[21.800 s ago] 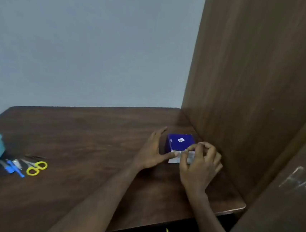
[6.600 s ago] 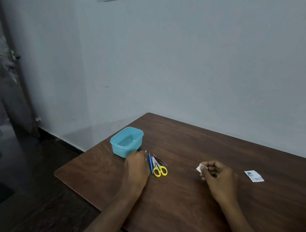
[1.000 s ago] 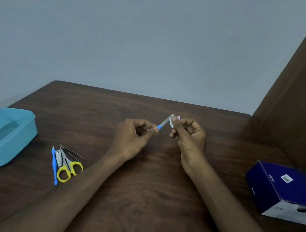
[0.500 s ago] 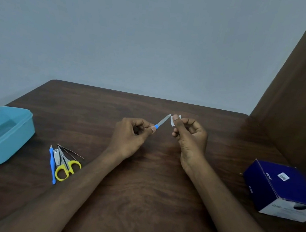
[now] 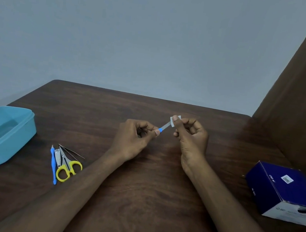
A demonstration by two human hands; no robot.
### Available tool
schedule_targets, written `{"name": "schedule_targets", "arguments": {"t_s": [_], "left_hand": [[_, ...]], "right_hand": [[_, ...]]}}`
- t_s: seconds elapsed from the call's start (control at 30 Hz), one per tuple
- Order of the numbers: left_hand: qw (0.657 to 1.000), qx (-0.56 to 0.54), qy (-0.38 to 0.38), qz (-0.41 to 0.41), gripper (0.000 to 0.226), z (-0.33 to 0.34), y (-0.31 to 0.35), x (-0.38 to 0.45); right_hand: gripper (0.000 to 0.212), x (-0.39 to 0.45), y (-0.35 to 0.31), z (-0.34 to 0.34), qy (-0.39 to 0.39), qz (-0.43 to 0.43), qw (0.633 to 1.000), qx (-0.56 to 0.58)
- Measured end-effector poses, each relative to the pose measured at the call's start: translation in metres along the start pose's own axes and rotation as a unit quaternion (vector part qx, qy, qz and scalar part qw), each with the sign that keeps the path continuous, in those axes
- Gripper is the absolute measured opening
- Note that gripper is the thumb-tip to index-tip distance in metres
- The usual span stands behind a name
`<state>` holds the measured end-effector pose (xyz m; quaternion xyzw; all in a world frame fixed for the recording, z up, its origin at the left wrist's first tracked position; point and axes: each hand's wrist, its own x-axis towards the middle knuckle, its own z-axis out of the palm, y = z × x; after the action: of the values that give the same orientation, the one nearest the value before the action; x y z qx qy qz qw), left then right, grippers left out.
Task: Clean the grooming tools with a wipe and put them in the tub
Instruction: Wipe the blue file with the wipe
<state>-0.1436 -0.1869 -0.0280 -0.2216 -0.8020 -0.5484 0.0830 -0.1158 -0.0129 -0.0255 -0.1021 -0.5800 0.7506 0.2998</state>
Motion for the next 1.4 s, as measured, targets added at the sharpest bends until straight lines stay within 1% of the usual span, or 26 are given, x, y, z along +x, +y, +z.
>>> {"name": "schedule_targets", "arguments": {"t_s": [0.1,0.23,0.4,0.5,0.57,0.6,0.67,0.73,0.77,0.87,1.0,1.07,1.13,1.2,1.27,1.33,1.4], "left_hand": [[1.0,0.003,-0.002,0.006,0.008,0.0,-0.001,0.001],[1.0,-0.008,0.026,-0.01,0.013,0.0,-0.002,0.003],[1.0,-0.005,0.006,0.004,0.016,0.0,0.0,0.001],[1.0,-0.008,0.009,0.0,0.016,-0.001,-0.003,0.003],[1.0,-0.005,0.024,-0.008,0.011,-0.001,-0.003,0.003],[1.0,-0.002,0.027,-0.011,0.009,-0.001,-0.002,0.003],[1.0,-0.001,0.026,-0.013,0.007,0.0,-0.001,0.002],[1.0,-0.005,0.027,-0.004,0.006,0.0,0.0,0.001],[1.0,-0.005,0.026,0.0,0.006,0.0,0.001,0.002],[1.0,-0.001,0.026,0.001,0.007,0.0,0.001,0.001],[0.999,0.0,0.05,-0.015,0.008,-0.002,-0.002,0.003],[0.999,0.005,0.041,-0.009,0.008,-0.001,-0.002,0.003],[0.999,0.017,0.032,0.004,0.011,0.001,-0.002,0.002],[0.999,0.025,0.032,0.005,0.011,0.0,-0.002,0.003],[0.999,0.025,0.04,-0.003,0.012,0.0,-0.004,0.004],[0.999,0.024,0.04,-0.005,0.013,0.0,-0.006,0.004],[0.999,0.024,0.028,0.003,0.012,0.002,-0.006,0.003]], "right_hand": [[0.024,0.002,0.003,0.0,0.014,0.007,1.0,-0.016],[0.023,0.004,0.001,-0.004,0.052,0.008,0.999,-0.005],[0.024,0.003,0.0,-0.001,0.024,-0.003,1.0,-0.007],[0.023,0.004,0.004,-0.003,0.046,-0.001,0.999,-0.018],[0.023,0.005,0.003,-0.004,0.054,-0.004,0.998,-0.012],[0.023,0.004,0.002,-0.003,0.04,-0.007,0.999,-0.01],[0.022,-0.001,0.002,0.0,-0.016,-0.015,1.0,-0.016],[0.022,-0.006,0.004,0.004,-0.067,-0.023,0.996,-0.048],[0.022,-0.008,0.005,0.005,-0.079,-0.025,0.994,-0.069],[0.023,-0.007,0.008,0.001,-0.073,-0.019,0.992,-0.1],[0.023,-0.005,0.006,-0.003,-0.042,-0.023,0.995,-0.091],[0.023,-0.006,0.005,-0.001,-0.061,-0.04,0.993,-0.092],[0.023,-0.008,0.005,0.002,-0.083,-0.054,0.988,-0.121],[0.024,-0.008,0.009,0.001,-0.062,-0.053,0.983,-0.162],[0.025,-0.006,0.011,-0.003,-0.014,-0.046,0.984,-0.17],[0.024,-0.003,0.008,-0.005,0.027,-0.051,0.989,-0.133],[0.024,-0.002,0.004,-0.004,0.051,-0.063,0.993,-0.086]]}}
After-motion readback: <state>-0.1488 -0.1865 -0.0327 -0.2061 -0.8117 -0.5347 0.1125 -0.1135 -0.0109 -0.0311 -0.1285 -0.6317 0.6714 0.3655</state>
